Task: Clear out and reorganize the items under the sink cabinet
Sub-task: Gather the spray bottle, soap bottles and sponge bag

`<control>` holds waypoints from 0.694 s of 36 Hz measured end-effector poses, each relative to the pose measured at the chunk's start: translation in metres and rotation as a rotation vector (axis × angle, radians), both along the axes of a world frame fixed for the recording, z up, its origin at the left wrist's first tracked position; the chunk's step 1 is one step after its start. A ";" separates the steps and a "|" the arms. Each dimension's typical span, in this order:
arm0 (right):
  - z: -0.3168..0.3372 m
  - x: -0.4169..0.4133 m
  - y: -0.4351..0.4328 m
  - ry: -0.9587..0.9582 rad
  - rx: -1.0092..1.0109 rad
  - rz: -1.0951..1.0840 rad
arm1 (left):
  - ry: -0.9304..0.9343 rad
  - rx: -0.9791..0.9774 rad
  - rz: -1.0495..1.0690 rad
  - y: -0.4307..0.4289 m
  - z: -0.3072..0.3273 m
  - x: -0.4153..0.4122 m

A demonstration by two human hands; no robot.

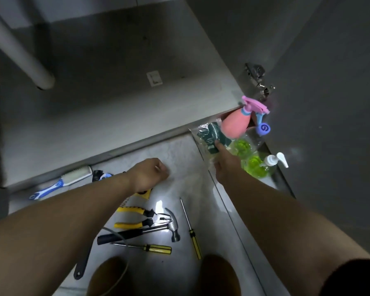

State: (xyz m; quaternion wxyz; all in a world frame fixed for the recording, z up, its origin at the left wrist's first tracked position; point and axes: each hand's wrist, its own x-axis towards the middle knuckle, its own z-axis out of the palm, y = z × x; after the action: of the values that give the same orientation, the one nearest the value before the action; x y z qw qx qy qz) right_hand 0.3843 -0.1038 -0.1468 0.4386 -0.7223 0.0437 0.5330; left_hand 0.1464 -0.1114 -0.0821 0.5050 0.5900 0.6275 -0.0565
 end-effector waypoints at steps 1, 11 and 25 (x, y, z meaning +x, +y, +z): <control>-0.004 -0.001 0.001 0.005 -0.016 0.004 | 0.023 0.005 -0.024 0.001 0.000 -0.002; -0.008 0.001 0.019 0.093 0.003 0.059 | 0.119 0.039 -0.153 0.004 -0.001 -0.010; 0.143 -0.012 -0.025 -0.104 -0.187 1.033 | 0.274 0.156 -0.286 -0.014 0.142 -0.049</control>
State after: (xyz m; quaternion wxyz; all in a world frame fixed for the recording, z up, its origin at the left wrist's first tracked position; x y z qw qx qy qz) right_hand 0.3723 -0.1288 -0.0034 0.0540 -0.7113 -0.2923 0.6370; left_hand 0.0974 -0.1257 0.0596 0.3543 0.6972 0.6027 -0.1585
